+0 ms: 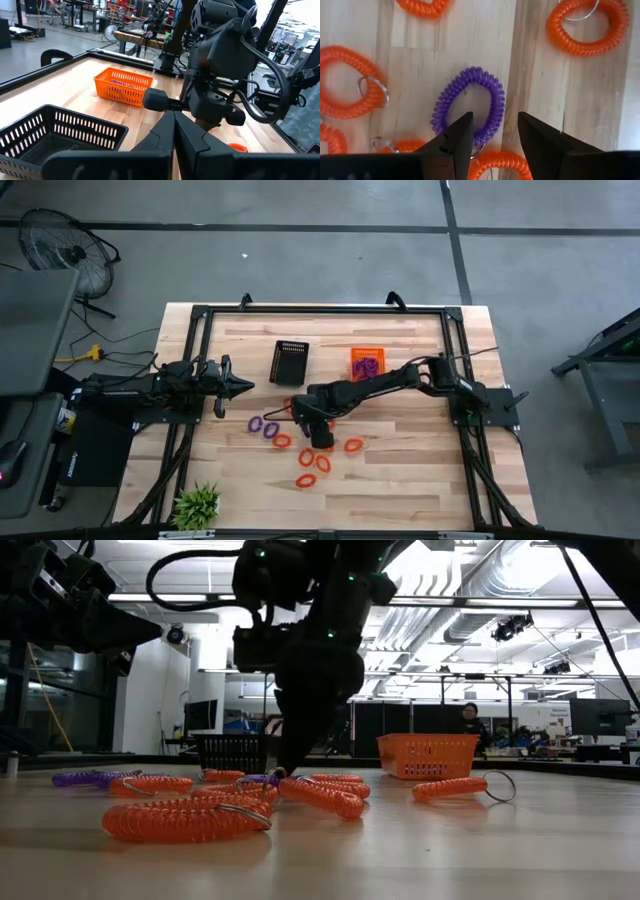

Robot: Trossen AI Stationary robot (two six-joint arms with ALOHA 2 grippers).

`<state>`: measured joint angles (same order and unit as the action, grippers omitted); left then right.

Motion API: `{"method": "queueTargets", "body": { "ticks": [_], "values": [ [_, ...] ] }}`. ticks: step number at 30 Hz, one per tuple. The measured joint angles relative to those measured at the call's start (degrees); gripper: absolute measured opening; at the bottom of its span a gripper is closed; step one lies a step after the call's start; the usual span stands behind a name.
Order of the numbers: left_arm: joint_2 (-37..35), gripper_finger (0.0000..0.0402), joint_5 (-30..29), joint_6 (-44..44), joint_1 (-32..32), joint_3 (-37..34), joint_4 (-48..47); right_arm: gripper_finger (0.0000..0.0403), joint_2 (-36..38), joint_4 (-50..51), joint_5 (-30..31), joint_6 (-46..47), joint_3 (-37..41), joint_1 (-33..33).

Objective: Sort spring keychains into baskets
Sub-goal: Put the violet spring keychain into the orange basket

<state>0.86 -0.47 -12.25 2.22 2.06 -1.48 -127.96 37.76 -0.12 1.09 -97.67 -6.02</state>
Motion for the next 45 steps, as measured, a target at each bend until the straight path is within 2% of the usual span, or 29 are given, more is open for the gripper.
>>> {"method": "queueTargets", "body": {
  "ticks": [17,34,39,45],
  "values": [
    [0.0,0.0001,0.0,0.0,0.0,0.0,0.0,0.014,-1.4,-1.4,1.7,0.1,0.0,0.0],
    [0.0,0.0001,0.0,0.0,0.0,0.0,0.0,0.0029,-1.5,-0.2,1.7,0.6,-0.1,0.0],
    [0.0,0.0001,0.0,0.0,0.0,0.0,0.0,0.0029,-0.8,0.4,2.4,0.6,-0.1,0.0],
    [0.0,0.0001,0.0,0.0,0.0,0.0,0.0,0.0035,3.2,3.4,6.2,3.5,-0.1,0.2]
  ]
}}
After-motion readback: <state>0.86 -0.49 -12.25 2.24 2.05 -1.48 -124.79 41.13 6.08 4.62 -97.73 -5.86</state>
